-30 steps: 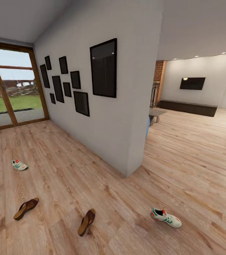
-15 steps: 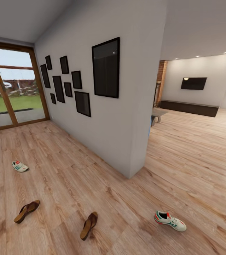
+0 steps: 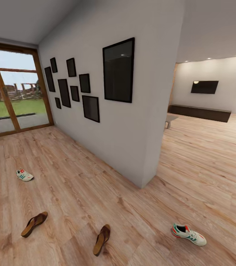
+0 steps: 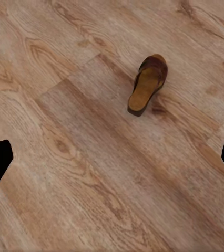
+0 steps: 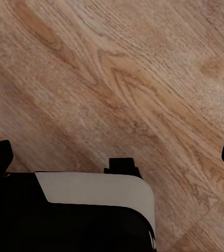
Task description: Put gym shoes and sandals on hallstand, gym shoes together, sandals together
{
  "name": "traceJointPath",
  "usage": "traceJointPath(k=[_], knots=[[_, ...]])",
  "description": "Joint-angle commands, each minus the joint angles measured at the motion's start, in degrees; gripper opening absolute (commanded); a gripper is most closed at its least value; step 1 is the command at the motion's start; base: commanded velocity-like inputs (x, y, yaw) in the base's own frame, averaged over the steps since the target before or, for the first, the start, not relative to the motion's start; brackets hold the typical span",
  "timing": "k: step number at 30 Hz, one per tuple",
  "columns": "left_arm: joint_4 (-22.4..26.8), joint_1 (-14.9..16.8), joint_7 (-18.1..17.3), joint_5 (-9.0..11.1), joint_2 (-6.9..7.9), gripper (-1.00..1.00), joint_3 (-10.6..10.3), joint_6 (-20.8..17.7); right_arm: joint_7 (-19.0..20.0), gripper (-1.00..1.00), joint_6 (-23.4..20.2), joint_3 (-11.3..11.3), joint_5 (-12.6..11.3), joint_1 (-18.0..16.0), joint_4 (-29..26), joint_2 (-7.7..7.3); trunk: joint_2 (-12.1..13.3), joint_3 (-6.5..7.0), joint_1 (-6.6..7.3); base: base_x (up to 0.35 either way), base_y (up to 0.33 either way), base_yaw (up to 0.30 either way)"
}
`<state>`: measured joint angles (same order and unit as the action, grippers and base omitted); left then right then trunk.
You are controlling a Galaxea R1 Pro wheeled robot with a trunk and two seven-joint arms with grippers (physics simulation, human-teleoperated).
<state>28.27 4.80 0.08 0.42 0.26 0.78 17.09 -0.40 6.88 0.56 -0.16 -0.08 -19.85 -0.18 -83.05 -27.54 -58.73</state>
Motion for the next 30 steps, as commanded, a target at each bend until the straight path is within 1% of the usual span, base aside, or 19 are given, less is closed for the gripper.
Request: traceJointPath(k=[1, 19, 26, 30], knots=[[-0.05, 0.03, 0.01, 0.03, 0.0, 1.0, 0.01, 0.18, -0.04, 1.0, 0.15, 0.05, -0.02, -0.01, -0.02, 0.0, -0.03, -0.05, 0.0, 0.032, 0.306, 0.0], [-0.05, 0.03, 0.01, 0.04, 0.0, 1.0, 0.01, 0.18, -0.04, 1.0, 0.15, 0.05, -0.02, -0.01, -0.02, 0.0, -0.03, -0.05, 0.0, 0.005, 0.308, -0.004], [-0.05, 0.03, 0.01, 0.05, 0.0, 1.0, 0.01, 0.15, -0.05, 1.0, 0.15, 0.05, -0.02, -0.01, -0.02, 0.0, -0.03, -0.05, 0.0, 0.101, 0.304, -0.169], [-0.05, 0.03, 0.01, 0.04, 0.0, 1.0, 0.01, 0.16, -0.06, 1.0, 0.15, 0.05, -0.05, -0.01, -0.02, 0.0, -0.03, -0.05, 0.0, 0.085, 0.13, -0.044]])
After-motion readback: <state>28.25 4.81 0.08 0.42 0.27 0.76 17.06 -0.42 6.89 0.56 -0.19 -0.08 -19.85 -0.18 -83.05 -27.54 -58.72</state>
